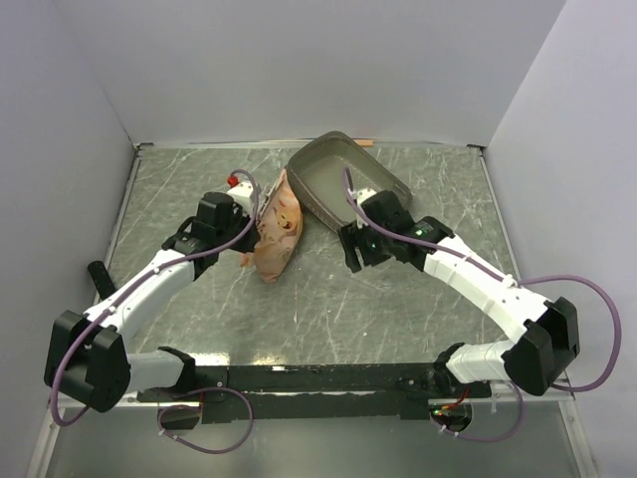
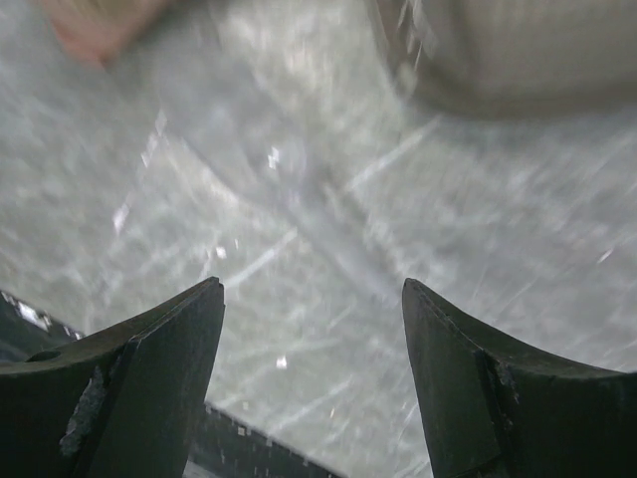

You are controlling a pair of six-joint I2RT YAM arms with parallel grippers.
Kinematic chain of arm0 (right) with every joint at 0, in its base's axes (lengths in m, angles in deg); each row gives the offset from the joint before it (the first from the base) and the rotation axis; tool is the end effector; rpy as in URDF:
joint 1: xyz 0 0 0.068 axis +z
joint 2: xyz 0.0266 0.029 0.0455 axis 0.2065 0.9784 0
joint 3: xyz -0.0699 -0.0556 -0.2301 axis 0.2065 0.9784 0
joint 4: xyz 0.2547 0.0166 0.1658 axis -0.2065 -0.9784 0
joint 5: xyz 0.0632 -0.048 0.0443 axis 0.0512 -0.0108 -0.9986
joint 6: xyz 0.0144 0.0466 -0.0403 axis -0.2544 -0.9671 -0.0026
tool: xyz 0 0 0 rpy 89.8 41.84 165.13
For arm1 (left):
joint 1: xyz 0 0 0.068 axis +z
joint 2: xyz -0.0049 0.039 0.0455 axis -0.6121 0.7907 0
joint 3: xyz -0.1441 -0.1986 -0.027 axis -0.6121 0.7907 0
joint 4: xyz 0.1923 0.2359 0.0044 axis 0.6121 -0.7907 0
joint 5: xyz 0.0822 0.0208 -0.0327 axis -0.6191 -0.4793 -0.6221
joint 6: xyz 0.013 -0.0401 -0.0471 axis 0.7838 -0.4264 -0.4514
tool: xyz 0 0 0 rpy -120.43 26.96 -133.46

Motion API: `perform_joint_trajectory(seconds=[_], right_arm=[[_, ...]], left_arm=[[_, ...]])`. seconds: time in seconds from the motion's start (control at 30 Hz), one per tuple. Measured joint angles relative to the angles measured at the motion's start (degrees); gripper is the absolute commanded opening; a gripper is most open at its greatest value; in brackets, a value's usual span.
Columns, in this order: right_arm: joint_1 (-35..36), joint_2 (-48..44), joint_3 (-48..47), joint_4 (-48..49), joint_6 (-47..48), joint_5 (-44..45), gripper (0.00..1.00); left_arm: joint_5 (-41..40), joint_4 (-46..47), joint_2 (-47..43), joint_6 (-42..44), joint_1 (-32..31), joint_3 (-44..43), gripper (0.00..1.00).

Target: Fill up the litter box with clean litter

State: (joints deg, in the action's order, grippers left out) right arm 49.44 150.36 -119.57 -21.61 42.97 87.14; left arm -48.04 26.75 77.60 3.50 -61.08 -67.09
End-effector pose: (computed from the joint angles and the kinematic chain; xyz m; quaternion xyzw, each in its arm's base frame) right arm 0.2629 0.2019 0.2652 -0.2376 0.9073 0.1350 0.3196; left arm 0.3054 -0.1380 0.2174 0.1285 0.8777 -0.1822 0.4242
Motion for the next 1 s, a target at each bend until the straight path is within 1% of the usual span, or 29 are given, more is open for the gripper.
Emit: perform_joint_trajectory(seconds=[0.2,0.4,0.7,1.0], right_arm=[[0.0,0.2,4.6,-0.8,-1.6,-2.8,0.79],[0.9,1.5,6.5,-0.5,-1.3,-4.6,0.79],[3.0,10.9,5.8,2.2,-0.7,-2.9,0.78],[3.3,21.0,0.5,8.1,-1.0,-1.9,0.73]], left_arm=[[-1.0,-0.5,-1.7,5.6,-4.5,0.2,0.01],[-2.2,-2.9,-6.8,10.4,-8.7,2.9,0.01],[-6.6,-7.9,-10.1,10.9,-10.4,3.1,0.01],[-11.2,-7.7,-15.9,10.2,-10.9,7.5,0.01]])
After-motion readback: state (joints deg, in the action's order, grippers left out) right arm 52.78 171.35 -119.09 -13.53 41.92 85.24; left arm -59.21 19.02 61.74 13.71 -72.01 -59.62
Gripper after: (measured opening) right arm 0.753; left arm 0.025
